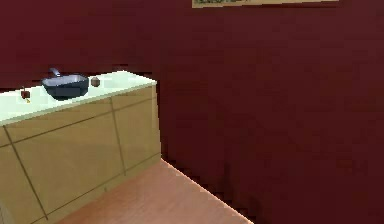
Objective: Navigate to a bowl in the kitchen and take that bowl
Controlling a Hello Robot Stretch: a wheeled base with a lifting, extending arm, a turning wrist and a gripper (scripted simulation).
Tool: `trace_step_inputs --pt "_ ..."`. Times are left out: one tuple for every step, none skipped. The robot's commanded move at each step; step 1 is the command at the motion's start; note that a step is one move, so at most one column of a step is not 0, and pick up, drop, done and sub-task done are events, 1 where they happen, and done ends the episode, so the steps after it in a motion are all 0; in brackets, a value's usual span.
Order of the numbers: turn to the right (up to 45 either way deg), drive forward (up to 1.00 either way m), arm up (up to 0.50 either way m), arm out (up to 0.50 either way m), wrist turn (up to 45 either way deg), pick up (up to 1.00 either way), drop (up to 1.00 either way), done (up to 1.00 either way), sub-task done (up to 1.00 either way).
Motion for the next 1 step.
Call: trace_step_inputs --pt "-3.0 0.00 0.00 0.00 0.0 0.00 0.00 0.00 0.00"
